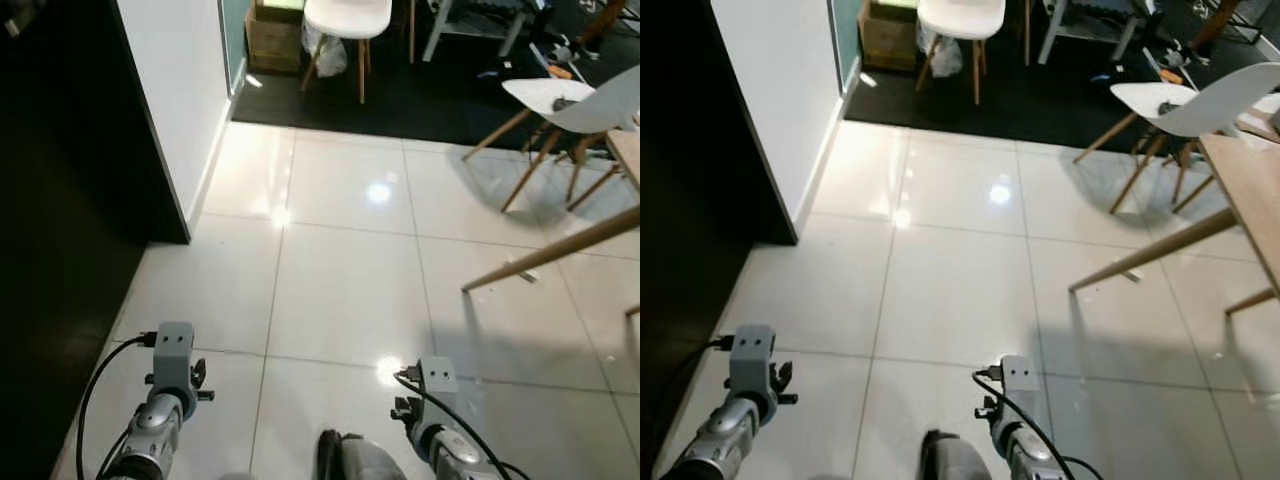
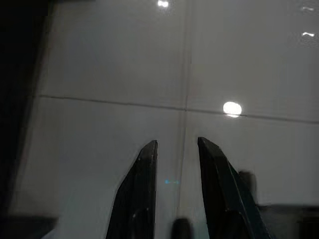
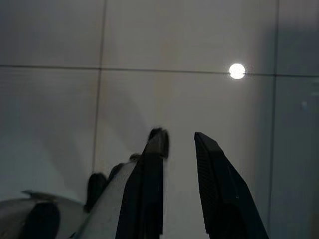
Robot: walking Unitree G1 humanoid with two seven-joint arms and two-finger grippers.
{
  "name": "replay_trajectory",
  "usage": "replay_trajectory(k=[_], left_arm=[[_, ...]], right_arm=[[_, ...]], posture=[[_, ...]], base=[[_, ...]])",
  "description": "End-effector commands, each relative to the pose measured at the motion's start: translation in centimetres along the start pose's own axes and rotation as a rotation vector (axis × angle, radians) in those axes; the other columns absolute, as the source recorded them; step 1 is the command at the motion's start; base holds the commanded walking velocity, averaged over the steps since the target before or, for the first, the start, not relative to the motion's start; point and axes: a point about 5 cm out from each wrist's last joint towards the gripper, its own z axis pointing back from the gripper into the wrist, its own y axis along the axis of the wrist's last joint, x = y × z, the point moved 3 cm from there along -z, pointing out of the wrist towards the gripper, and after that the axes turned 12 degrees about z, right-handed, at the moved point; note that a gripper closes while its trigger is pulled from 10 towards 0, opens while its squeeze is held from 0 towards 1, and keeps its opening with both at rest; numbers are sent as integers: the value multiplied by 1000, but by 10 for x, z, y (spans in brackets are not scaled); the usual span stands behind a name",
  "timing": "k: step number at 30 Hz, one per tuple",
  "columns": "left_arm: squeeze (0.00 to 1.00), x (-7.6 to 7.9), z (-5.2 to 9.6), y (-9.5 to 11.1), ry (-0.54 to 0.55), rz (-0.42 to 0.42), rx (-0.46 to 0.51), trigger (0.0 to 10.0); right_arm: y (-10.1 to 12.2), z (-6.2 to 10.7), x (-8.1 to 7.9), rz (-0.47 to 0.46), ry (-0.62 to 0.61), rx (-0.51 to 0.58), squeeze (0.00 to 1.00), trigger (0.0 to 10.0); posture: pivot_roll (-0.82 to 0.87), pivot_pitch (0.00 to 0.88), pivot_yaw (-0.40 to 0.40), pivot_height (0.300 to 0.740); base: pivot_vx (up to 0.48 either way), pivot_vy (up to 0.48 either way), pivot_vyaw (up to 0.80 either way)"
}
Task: Setting the table
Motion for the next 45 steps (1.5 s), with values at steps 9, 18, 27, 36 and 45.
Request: replay_trajectory(k=[9,18,27,36,45], left_arm=[[0,-3,3,-10,7,-5,-38,10000],[0,-4,3,-11,10,1,-39,10000],[0,-4,4,-11,8,-10,-38,10000],[0,1,4,-12,-11,-30,-35,10000],[0,0,3,-12,-5,-25,-36,10000]], right_arm=[[-11,3,3,-24,-14,-33,0,10000],[-11,3,1,-14,-12,-36,0,10000],[-11,3,0,-14,-10,-37,0,10000],[-12,3,0,-12,-9,-39,0,10000],[-10,3,2,-6,-9,-35,0,10000]], posture=[[85,77,-6,740],[89,84,-7,740],[92,85,-7,740],[92,86,-9,740],[92,86,-11,740]], base=[[338,0,-800],[335,0,-118],[109,0,0],[0,0,0],[0,0,0]])
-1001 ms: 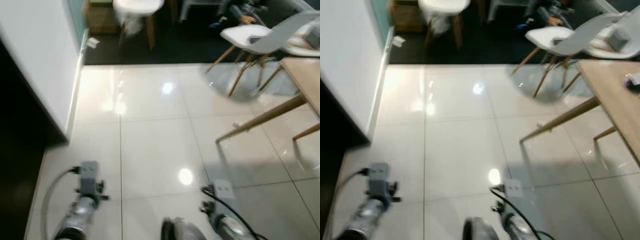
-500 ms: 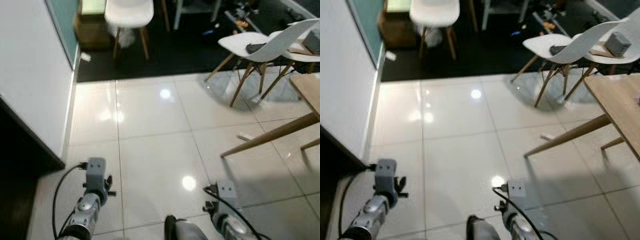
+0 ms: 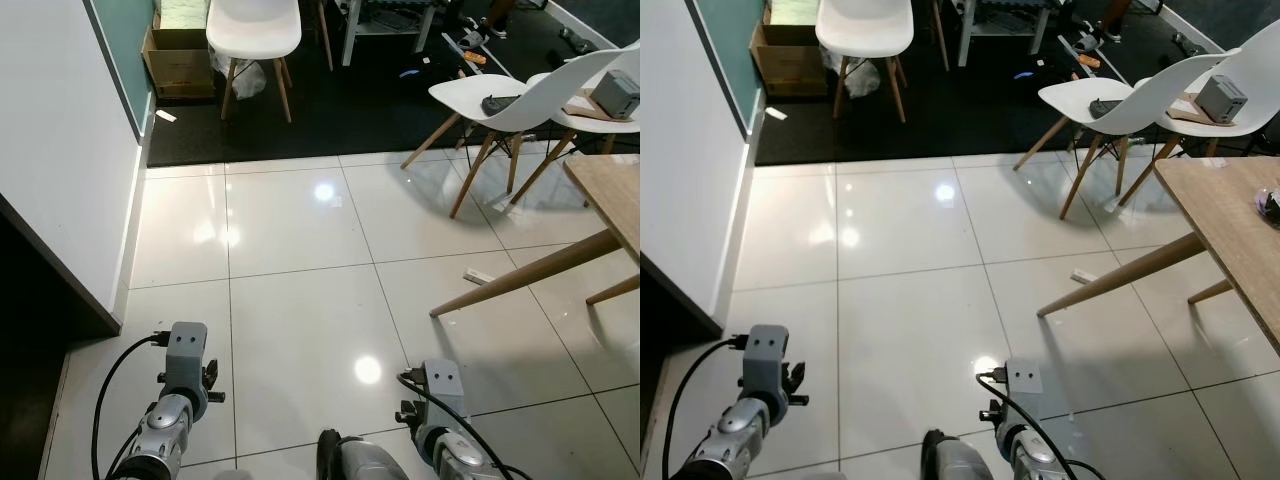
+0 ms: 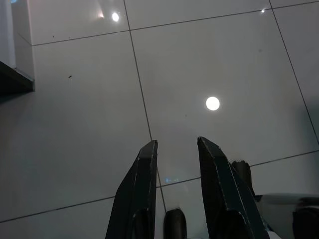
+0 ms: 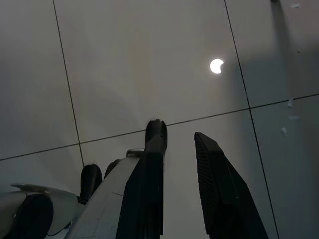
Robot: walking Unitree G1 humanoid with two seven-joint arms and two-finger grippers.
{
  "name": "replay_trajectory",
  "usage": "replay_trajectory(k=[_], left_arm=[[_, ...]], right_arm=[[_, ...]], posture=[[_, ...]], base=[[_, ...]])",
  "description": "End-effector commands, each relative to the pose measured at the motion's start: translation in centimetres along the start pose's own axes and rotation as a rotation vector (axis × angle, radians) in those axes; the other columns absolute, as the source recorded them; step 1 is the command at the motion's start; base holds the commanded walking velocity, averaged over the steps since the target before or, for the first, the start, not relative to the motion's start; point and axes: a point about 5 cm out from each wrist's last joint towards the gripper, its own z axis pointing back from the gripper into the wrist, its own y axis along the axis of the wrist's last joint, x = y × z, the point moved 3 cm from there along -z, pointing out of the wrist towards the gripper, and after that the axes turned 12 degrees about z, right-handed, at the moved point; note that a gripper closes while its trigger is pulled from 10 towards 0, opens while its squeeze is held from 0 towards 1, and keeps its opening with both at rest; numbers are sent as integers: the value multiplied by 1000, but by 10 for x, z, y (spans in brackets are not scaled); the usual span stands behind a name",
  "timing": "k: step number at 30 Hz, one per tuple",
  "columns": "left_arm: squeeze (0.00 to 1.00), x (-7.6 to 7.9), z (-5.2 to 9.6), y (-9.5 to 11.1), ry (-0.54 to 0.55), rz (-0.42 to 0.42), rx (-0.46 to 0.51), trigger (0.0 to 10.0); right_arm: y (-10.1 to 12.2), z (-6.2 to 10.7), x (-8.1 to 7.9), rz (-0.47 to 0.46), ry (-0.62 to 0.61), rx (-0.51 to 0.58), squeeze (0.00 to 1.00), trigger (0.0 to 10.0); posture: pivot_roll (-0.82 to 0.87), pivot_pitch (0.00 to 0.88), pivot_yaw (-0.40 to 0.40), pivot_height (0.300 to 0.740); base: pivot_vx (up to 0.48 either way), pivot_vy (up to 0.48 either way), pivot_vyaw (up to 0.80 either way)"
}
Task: Setting the table
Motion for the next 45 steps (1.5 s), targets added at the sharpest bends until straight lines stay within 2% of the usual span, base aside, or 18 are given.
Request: replay_trajectory(k=[1,27,45], left_arm=[[0,1,1,-7,0,-2,-23,10000],[0,2,1,-8,4,4,-25,10000],[0,2,2,-9,3,12,-22,10000]], right_arm=[[-7,2,2,0,-4,-23,0,10000],[-5,1,5,9,-2,-32,0,10000],[-4,1,7,14,7,-35,0,10000]], posture=[[92,86,-11,740],[87,70,-22,740],[85,67,-34,740]], base=[[0,0,0],[0,0,0],[0,0,-800]])
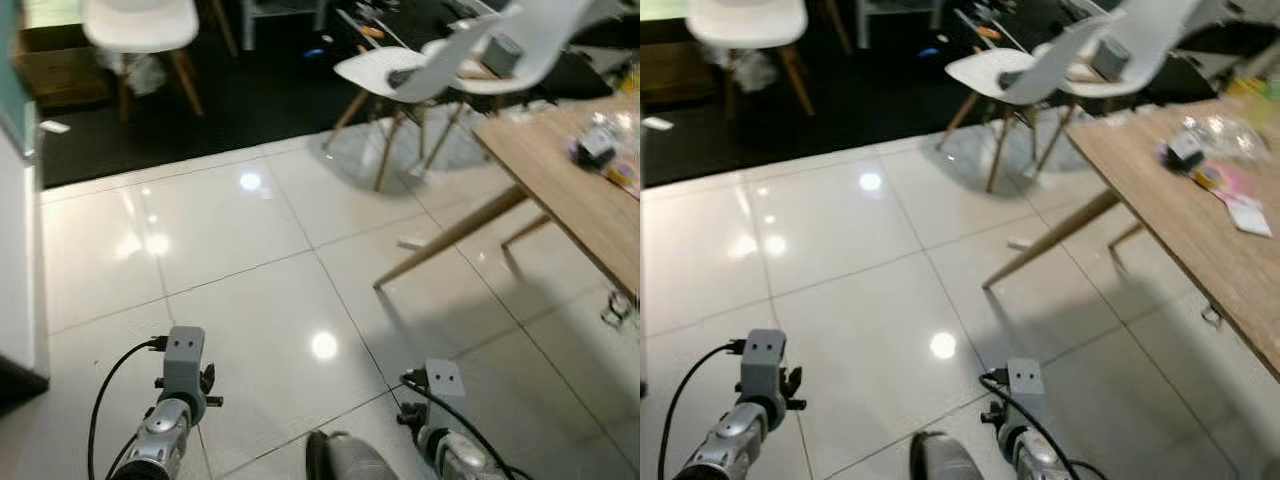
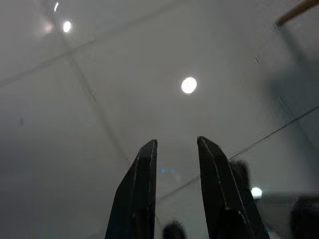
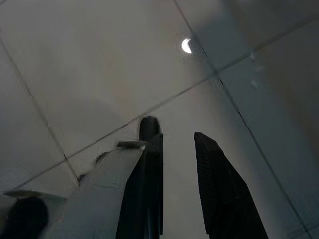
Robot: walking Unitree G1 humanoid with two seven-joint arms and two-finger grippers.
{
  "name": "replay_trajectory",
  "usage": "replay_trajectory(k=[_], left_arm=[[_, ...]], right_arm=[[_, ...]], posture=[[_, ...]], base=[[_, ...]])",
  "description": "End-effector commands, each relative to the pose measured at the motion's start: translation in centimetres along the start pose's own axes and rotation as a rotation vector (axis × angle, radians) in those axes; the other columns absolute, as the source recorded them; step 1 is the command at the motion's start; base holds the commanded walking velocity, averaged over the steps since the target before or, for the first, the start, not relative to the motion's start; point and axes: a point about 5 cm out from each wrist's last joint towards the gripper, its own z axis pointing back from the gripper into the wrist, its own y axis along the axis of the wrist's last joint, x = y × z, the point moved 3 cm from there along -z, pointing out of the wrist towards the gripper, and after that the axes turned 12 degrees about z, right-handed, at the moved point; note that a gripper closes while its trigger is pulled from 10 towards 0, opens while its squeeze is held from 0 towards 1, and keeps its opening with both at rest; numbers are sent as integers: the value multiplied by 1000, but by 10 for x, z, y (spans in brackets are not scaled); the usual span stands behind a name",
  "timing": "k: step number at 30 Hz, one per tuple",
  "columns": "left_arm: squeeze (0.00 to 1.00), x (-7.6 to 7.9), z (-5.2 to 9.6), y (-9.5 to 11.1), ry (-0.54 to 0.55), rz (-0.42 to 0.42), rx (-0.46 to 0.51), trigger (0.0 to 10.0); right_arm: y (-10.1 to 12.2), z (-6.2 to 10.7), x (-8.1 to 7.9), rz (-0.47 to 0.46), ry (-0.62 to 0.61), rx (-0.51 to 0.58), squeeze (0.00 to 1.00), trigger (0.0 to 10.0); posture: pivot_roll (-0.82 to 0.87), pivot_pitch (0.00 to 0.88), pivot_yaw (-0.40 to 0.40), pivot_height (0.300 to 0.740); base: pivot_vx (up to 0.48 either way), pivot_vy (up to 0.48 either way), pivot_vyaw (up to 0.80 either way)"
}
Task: Setting the table
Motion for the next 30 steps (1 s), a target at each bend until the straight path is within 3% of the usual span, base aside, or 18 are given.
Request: replay_trajectory(k=[1,21,30], left_arm=[[0,5,2,-10,-8,7,-26,10000],[0,7,2,-8,-29,-31,-22,10000],[0,11,-1,-2,-54,-63,-17,10000]], right_arm=[[-3,1,5,6,-9,-12,0,10000],[-3,1,5,8,-7,-21,0,10000],[-6,2,3,-38,-31,-17,0,10000]], posture=[[86,67,-35,740],[87,84,-33,740],[83,88,14,740]], base=[[0,0,-800],[0,0,-800],[0,0,-800]])
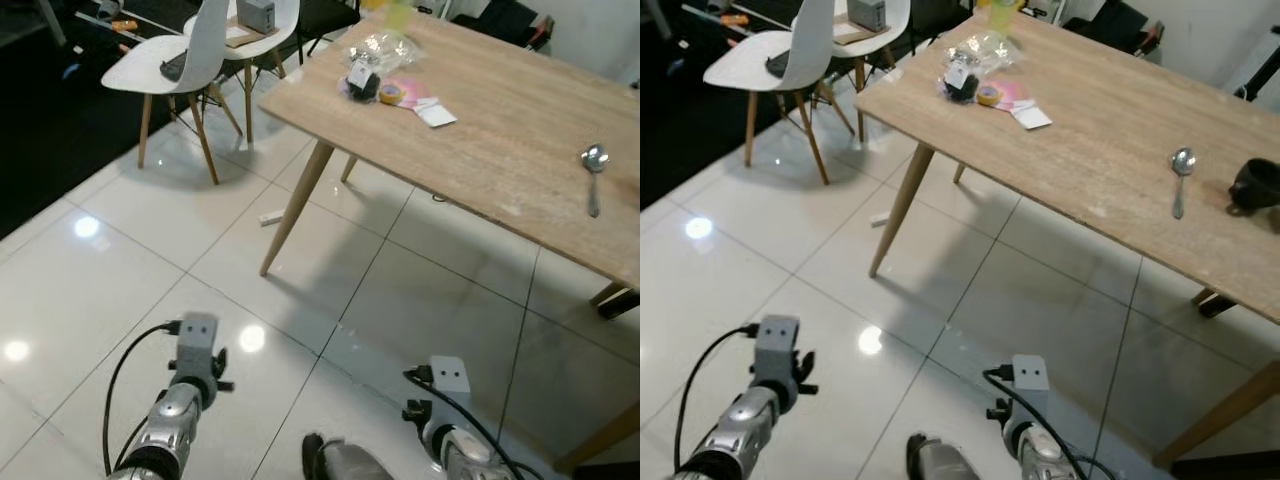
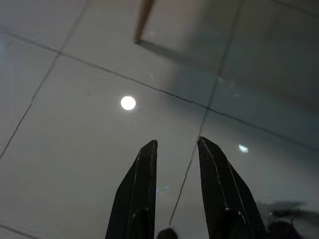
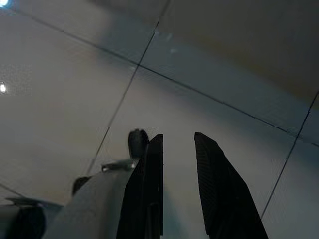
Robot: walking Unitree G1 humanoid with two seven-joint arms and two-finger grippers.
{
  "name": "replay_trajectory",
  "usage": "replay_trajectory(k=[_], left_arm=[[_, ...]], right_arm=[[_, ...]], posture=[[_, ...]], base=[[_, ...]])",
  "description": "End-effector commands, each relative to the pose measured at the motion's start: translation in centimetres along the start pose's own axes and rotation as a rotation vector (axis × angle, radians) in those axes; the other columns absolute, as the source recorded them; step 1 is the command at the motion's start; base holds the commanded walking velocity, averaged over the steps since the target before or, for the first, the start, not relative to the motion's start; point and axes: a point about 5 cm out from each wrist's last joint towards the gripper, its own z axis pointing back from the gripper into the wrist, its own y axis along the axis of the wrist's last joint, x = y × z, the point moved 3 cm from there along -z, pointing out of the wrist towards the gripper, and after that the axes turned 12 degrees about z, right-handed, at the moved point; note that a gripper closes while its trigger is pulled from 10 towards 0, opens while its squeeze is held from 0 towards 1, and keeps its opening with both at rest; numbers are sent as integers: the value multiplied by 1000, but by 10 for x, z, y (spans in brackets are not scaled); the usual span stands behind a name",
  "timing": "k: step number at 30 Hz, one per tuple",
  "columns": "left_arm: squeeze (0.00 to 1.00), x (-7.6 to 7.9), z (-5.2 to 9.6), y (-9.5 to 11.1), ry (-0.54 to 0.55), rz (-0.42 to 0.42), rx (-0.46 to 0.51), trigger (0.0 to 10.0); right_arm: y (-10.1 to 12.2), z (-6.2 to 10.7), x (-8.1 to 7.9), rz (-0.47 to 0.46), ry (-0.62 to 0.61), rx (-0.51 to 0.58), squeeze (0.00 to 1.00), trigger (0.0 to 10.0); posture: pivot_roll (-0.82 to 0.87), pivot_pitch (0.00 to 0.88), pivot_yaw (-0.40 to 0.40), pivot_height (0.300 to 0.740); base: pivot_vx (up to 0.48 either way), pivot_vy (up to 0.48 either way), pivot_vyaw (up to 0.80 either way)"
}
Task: Setting the table
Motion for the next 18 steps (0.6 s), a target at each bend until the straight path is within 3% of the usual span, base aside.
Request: replay_trajectory(k=[1,18], left_arm=[[0,-3,2,-9,4,-6,-33,10000],[0,-2,0,-1,-3,-4,-6,10000]], right_arm=[[-14,4,1,-29,-14,-43,0,10000],[-19,6,3,-59,-40,-48,0,10000]], posture=[[83,88,14,740],[79,90,32,740]], base=[[0,0,-800],[0,0,-800]])
